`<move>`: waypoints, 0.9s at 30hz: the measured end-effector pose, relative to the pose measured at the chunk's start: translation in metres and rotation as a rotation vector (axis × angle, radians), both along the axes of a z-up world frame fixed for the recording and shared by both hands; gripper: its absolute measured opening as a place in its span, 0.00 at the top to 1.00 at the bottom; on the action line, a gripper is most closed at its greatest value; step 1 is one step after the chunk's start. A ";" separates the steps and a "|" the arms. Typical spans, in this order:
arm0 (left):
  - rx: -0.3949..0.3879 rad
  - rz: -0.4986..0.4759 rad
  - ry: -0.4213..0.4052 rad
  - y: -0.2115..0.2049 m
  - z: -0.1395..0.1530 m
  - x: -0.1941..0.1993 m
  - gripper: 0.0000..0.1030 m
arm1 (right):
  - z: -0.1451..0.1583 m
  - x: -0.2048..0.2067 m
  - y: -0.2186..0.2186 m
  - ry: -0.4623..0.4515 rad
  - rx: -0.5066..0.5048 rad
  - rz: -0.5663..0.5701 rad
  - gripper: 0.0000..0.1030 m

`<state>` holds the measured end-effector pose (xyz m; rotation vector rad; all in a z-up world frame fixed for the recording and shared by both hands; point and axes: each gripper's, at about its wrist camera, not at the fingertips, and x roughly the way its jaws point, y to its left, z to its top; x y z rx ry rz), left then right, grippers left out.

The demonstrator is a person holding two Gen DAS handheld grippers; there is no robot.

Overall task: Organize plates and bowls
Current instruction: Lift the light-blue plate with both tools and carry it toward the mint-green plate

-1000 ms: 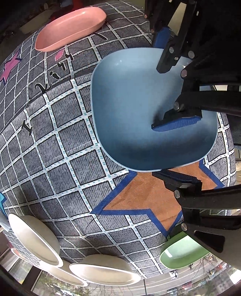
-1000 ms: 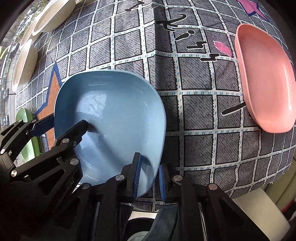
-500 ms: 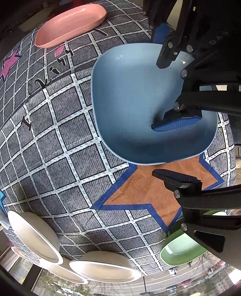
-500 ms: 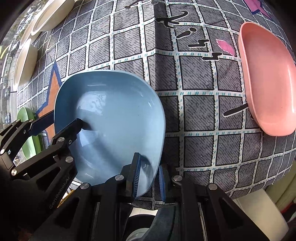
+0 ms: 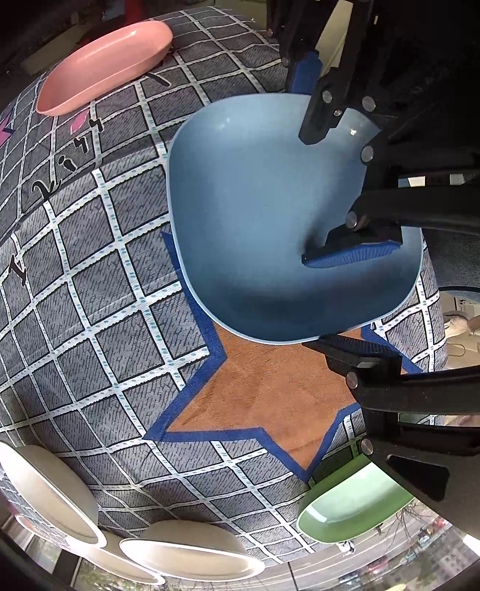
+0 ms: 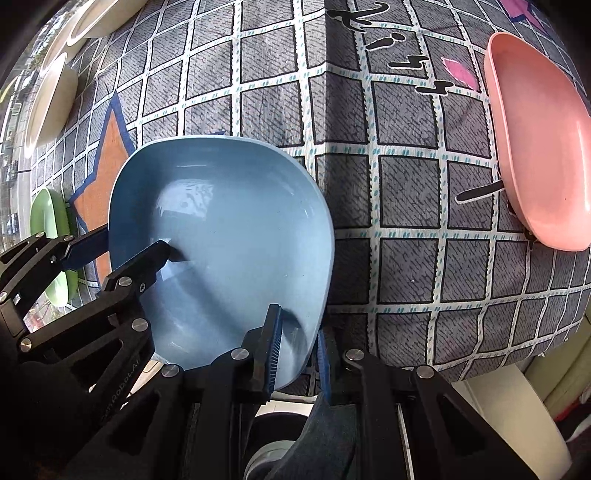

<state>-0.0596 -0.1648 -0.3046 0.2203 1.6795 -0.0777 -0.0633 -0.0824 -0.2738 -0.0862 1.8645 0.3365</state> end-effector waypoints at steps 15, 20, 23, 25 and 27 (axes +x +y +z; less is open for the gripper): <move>-0.030 -0.033 0.010 -0.010 -0.002 -0.011 0.62 | -0.021 -0.007 0.007 0.017 -0.007 0.015 0.81; -0.033 -0.035 0.009 -0.005 0.001 -0.011 0.62 | -0.017 -0.003 0.005 0.017 -0.005 0.020 0.81; -0.033 -0.035 0.008 -0.007 0.002 -0.012 0.62 | -0.016 -0.004 0.006 0.014 -0.004 0.023 0.81; -0.032 -0.038 0.007 -0.007 0.003 -0.012 0.62 | -0.017 -0.003 0.005 0.012 -0.003 0.024 0.81; -0.032 -0.038 0.007 -0.008 0.006 -0.013 0.62 | -0.017 -0.004 0.005 0.010 -0.004 0.027 0.81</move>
